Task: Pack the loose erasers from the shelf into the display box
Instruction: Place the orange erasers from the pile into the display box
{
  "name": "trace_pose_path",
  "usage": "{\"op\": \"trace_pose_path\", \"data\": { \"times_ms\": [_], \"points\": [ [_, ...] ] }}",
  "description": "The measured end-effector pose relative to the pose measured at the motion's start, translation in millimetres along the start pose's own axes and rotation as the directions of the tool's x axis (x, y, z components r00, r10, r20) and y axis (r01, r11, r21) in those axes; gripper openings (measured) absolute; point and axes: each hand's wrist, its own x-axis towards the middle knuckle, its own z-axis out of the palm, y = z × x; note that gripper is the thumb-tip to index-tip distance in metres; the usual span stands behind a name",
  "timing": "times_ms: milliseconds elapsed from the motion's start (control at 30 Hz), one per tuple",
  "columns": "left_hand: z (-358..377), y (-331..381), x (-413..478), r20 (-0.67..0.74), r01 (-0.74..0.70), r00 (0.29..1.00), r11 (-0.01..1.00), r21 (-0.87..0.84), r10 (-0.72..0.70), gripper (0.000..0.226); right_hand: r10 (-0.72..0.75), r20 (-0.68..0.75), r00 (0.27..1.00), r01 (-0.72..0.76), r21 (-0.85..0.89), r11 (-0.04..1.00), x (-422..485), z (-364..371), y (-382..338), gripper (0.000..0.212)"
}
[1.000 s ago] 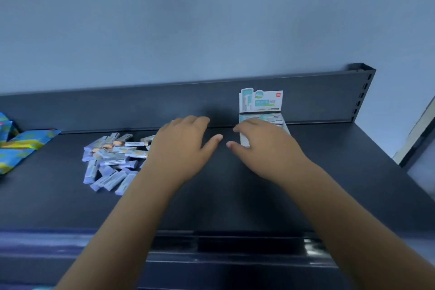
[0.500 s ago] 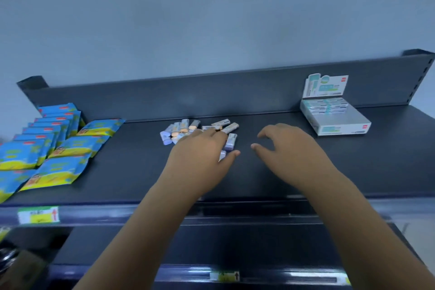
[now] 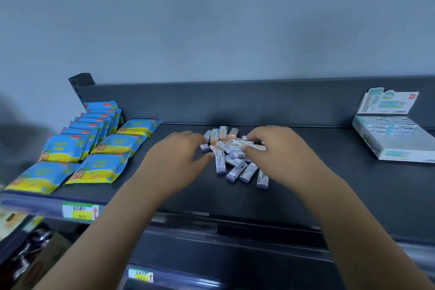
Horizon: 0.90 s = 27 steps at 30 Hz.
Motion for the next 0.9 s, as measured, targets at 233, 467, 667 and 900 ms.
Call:
{"op": "trace_pose_path", "data": {
  "times_ms": [233, 467, 667, 900],
  "points": [
    [10, -39, 47, 0.050, -0.114, 0.992, 0.991, -0.071, 0.117, 0.037, -0.008, 0.028, 1.000, 0.006, 0.050, 0.999, 50, 6, -35, 0.018],
    [45, -46, 87, 0.228, -0.287, 0.919, 0.942, -0.173, 0.321, 0.059, 0.005, 0.126, 0.992, 0.007, -0.091, 0.996, 96, 44, -31, 0.049],
    [56, -61, 102, 0.212, -0.398, 0.891, 0.915, -0.058, 0.401, 0.025, 0.028, 0.089, 0.996, -0.009, -0.204, 0.979, 104, 84, -11, 0.029],
    [51, -64, 104, 0.213, -0.363, 0.907, 0.931, -0.046, 0.364, 0.018, 0.112, 0.081, 0.990, -0.083, -0.297, 0.951, 113, 83, -21, 0.039]
  ]
}}
